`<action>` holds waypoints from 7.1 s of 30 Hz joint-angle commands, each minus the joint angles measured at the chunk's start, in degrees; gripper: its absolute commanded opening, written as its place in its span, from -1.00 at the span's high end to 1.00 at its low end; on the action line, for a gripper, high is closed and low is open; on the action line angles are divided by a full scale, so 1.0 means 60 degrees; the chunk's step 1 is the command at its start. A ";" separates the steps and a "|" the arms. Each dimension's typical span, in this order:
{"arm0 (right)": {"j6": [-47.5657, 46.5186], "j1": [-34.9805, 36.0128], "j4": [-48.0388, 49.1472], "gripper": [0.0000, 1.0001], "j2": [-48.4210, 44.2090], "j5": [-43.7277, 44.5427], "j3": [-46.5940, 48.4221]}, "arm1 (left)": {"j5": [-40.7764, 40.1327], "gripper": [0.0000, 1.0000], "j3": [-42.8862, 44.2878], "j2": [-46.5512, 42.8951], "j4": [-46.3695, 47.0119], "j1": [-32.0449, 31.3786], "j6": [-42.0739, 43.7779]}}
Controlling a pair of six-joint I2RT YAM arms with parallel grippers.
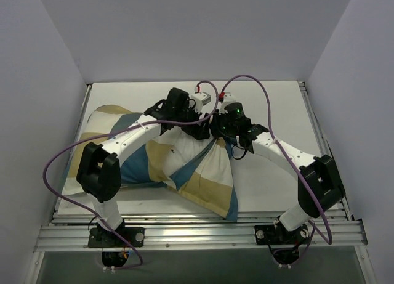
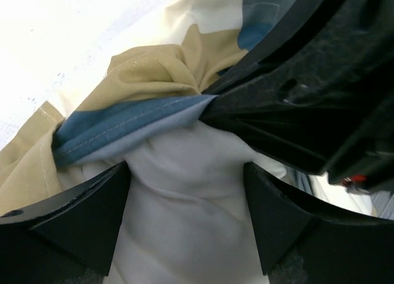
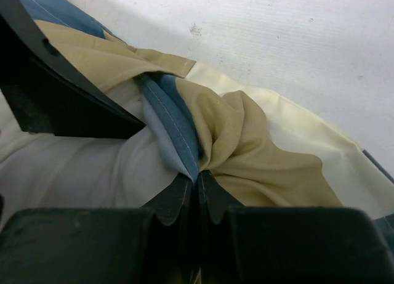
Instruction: Remove the pillowcase from the pillow
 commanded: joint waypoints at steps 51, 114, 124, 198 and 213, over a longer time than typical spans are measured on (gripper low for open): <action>0.1722 -0.1611 -0.0879 1.00 0.1517 0.0350 0.0770 | -0.5185 0.95 -0.5896 -0.7613 0.1446 -0.2451 -0.2454; 0.2293 -0.2563 -0.1570 1.00 -0.0403 0.2432 -0.1471 | -0.3845 0.95 -0.1849 -0.2718 0.1575 0.2956 -0.4038; 0.1385 -0.2300 -0.0176 1.00 -0.0169 0.0232 -0.0800 | -0.1747 -0.48 -0.1852 -0.3510 0.2107 0.0674 -0.0536; 0.2776 -0.2003 -0.2066 1.00 -0.0153 0.3264 -0.2189 | -0.4663 0.95 -0.1294 -0.1502 0.0833 -0.0531 -0.3243; 0.2820 -0.3588 -0.1085 1.00 -0.0301 0.2020 -0.3200 | -0.3155 0.95 -0.3154 -0.4315 0.0553 0.2060 -0.4635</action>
